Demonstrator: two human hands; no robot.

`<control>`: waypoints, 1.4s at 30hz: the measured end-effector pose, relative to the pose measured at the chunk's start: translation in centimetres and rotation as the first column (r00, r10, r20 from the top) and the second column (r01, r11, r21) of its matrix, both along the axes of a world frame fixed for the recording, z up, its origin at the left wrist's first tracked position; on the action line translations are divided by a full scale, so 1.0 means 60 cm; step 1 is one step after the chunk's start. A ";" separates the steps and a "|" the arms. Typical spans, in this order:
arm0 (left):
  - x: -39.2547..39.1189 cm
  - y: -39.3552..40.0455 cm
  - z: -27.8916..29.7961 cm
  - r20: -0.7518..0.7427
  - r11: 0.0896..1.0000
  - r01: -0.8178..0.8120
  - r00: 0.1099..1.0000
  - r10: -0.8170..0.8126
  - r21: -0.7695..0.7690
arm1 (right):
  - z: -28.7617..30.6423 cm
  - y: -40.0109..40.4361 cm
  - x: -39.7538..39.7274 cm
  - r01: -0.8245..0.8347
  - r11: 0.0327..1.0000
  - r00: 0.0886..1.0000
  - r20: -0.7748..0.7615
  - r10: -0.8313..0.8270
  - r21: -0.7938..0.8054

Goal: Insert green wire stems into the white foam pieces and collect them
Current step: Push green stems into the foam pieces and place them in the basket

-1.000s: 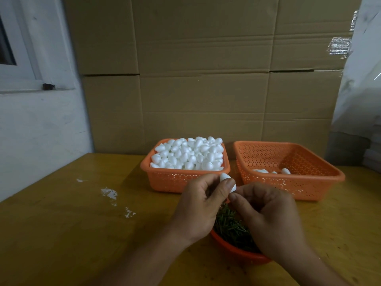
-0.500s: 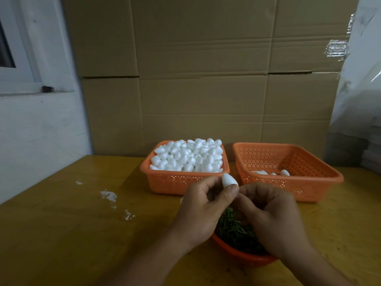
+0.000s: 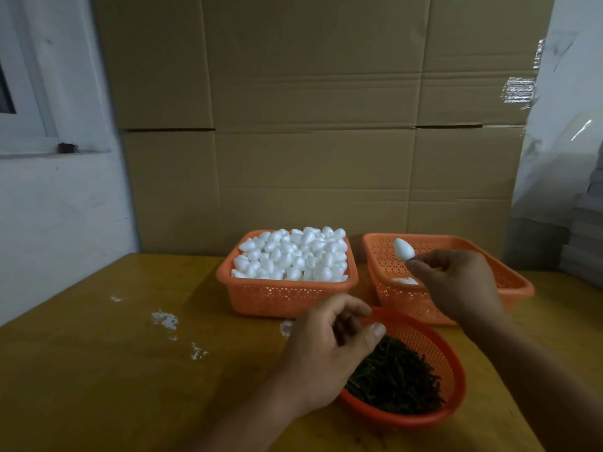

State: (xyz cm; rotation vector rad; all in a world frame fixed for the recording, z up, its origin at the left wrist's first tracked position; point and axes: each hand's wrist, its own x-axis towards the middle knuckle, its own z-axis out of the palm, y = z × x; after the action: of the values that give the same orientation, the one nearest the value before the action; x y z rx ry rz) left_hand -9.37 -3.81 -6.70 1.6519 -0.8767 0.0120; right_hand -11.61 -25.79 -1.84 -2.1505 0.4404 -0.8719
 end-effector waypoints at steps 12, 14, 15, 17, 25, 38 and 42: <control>-0.009 0.006 0.007 0.100 0.998 -0.027 0.995 0.021 0.051 | 0.020 -0.087 0.121 0.140 0.915 0.746 -0.567 -0.349 -0.378; -0.011 0.007 0.010 0.118 0.998 -0.032 0.993 0.025 0.057 | 0.015 -0.089 0.128 0.129 0.915 0.713 -0.606 -0.353 -0.382; -0.012 0.007 0.011 0.123 0.998 -0.034 0.992 0.027 0.059 | 0.012 -0.088 0.130 0.130 0.913 0.700 -0.617 -0.361 -0.387; -0.013 0.006 0.013 0.134 0.998 -0.038 0.991 0.030 0.059 | 0.010 -0.088 0.132 0.140 0.912 0.688 -0.625 -0.370 -0.386; -0.004 0.009 0.010 0.250 0.990 -0.132 0.961 0.116 0.049 | 0.029 -0.060 0.089 0.143 0.910 0.846 -0.430 -0.317 -0.389; 0.140 0.036 0.081 0.287 0.806 -0.551 0.825 0.487 0.216 | -0.014 0.077 -0.092 -0.166 0.941 0.981 -0.142 0.129 -0.293; 0.197 0.034 0.104 0.389 0.643 -0.612 0.790 0.474 0.461 | -0.026 0.084 -0.103 -0.204 0.942 0.975 -0.138 0.173 -0.266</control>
State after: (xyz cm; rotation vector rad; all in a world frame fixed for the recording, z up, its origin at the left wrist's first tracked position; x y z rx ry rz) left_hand 2.45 -1.76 -0.44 2.4899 -0.5243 0.4173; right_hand -17.77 -20.75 -3.39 -2.4624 0.1676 -0.7409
